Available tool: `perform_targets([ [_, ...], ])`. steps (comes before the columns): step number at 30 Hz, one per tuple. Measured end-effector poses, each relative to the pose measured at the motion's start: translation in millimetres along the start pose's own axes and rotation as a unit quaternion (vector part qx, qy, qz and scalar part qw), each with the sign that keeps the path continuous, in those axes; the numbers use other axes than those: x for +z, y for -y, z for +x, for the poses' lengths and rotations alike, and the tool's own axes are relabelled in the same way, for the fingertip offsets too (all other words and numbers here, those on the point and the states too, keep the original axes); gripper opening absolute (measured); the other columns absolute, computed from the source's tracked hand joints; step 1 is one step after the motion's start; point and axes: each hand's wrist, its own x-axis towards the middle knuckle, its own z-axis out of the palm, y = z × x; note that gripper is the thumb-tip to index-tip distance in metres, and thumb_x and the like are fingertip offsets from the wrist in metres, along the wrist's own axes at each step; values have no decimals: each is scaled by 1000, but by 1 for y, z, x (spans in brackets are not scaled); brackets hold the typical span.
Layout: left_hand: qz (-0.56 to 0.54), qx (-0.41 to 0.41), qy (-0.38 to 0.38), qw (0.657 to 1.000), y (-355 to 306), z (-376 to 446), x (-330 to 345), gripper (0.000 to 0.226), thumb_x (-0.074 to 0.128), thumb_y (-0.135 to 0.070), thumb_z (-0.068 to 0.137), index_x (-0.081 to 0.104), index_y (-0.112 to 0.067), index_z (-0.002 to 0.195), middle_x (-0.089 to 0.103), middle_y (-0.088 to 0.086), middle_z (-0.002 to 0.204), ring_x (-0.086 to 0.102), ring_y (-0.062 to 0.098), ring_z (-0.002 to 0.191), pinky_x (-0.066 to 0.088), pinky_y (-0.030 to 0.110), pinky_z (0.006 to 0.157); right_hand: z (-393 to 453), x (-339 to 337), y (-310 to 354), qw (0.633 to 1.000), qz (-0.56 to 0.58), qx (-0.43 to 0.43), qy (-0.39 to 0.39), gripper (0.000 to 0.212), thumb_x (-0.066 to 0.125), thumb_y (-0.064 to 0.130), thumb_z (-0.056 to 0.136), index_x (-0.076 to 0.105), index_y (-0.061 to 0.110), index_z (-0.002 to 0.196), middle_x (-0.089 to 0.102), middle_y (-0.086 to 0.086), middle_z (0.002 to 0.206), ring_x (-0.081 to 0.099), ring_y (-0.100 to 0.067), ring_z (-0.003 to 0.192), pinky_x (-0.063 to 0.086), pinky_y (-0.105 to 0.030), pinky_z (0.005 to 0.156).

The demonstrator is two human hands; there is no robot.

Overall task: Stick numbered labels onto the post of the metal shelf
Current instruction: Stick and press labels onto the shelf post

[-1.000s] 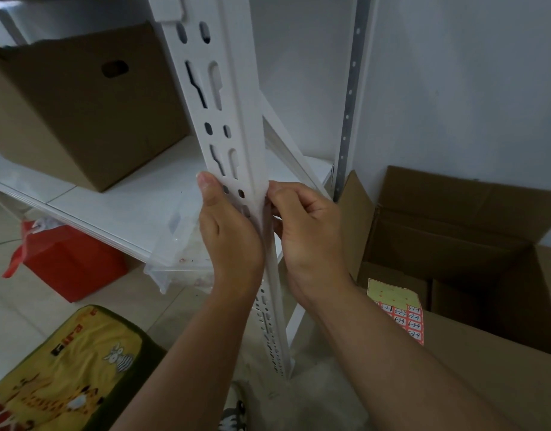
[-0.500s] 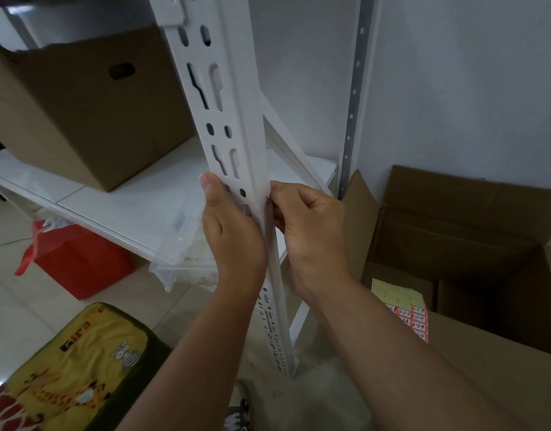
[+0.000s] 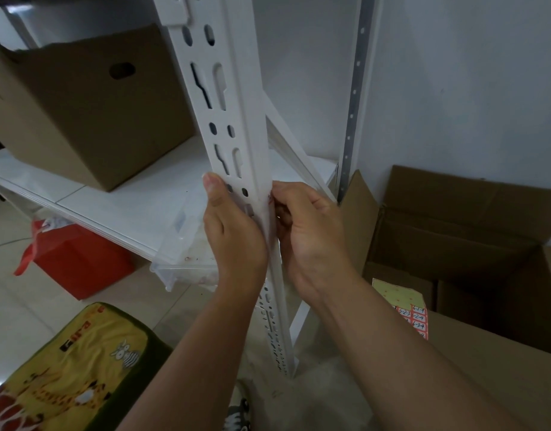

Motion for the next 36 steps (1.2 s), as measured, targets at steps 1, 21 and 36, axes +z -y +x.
perform_targets([
  [1,-2,-1,-2,1000,0,0,1,51,19,-38,105,65,-21,89,70,-9,74,69,3,77,50,13,63,0,0,0,1000,-2,1,-4,19,60,7,88,73,8,75,72,-7,78,68,-16,72,54,-22,64],
  [21,18,8,-13,1000,4,1,1,57,18,-38,106,66,-7,103,72,-1,82,70,12,83,53,19,68,5,2,-2,998,-54,7,-24,17,58,4,86,70,8,75,71,-8,78,67,-22,75,58,-33,73],
  [36,19,-5,31,999,4,1,-7,55,21,-42,103,62,-6,98,69,13,87,69,12,79,53,18,66,-11,-12,-11,925,-291,-245,8,13,57,13,95,59,22,103,65,14,95,64,1,92,51,-13,79],
])
